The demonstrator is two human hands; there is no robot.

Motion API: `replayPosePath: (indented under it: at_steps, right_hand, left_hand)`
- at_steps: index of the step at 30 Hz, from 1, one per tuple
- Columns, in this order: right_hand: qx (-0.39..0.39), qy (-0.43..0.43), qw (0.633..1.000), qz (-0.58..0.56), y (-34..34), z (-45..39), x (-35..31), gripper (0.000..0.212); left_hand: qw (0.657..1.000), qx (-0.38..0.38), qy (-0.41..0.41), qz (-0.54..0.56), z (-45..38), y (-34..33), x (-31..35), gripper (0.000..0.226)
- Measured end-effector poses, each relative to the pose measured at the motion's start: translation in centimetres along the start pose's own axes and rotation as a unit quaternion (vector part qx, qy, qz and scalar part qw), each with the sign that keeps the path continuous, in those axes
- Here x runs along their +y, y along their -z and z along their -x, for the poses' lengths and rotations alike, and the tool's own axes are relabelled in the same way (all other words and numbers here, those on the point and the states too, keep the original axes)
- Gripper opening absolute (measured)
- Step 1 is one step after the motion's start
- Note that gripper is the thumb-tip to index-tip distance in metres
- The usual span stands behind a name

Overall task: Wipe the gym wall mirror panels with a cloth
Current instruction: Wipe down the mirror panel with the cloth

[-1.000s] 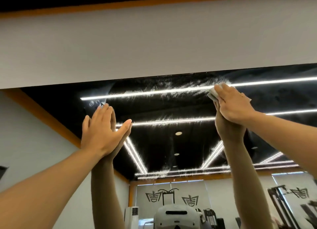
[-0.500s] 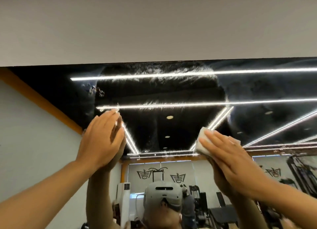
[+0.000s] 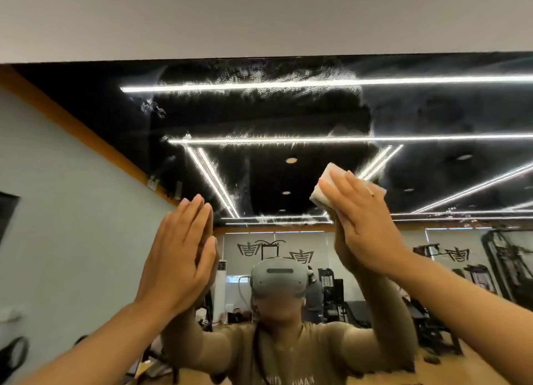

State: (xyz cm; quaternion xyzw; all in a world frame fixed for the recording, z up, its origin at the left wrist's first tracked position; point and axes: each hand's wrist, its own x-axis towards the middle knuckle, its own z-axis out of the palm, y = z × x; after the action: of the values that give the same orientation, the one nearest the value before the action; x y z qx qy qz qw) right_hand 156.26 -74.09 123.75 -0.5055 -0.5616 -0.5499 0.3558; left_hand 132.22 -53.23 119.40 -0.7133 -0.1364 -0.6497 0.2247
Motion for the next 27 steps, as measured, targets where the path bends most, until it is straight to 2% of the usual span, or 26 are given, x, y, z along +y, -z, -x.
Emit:
replayPosePath:
  at_steps: [6, 13, 15, 19, 21, 24, 27]
  right_hand:
    - [-0.081, 0.105, 0.990, 0.054, -1.5, 11.0, -2.7, 0.067]
    - [-0.166, 0.198, 0.959, 0.112, 0.5, 8.8, -0.3, 0.067]
    - [-0.146, 0.164, 0.971, 0.100, 1.0, 5.1, 0.6, 0.063]
    - [-0.047, -0.006, 0.996, 0.080, 1.2, -4.0, 1.1, 0.057]
    - [-0.016, -0.050, 0.996, 0.072, 0.3, -6.0, 0.4, 0.058]
    - [0.001, -0.014, 0.998, 0.066, -1.7, -3.5, -1.5, 0.056]
    - [-0.056, 0.104, 0.991, 0.059, -2.7, 3.1, -3.8, 0.067]
  left_hand:
    - [0.999, -0.019, 0.006, -0.027, 0.1, 0.3, 0.4, 0.063]
    - [0.998, -0.041, -0.010, -0.049, 0.4, 0.4, -0.2, 0.064]
    - [0.998, -0.032, -0.010, -0.051, 0.4, 0.3, -0.1, 0.063]
    - [0.998, -0.016, -0.019, -0.053, 0.5, 0.0, -0.1, 0.061]
    - [0.998, -0.007, -0.020, -0.054, 0.5, 0.1, -0.1, 0.061]
    - [0.998, -0.003, -0.023, -0.057, 0.5, 0.0, -0.1, 0.060]
    - [0.999, 0.006, -0.022, -0.048, 0.7, 0.0, 0.0, 0.059]
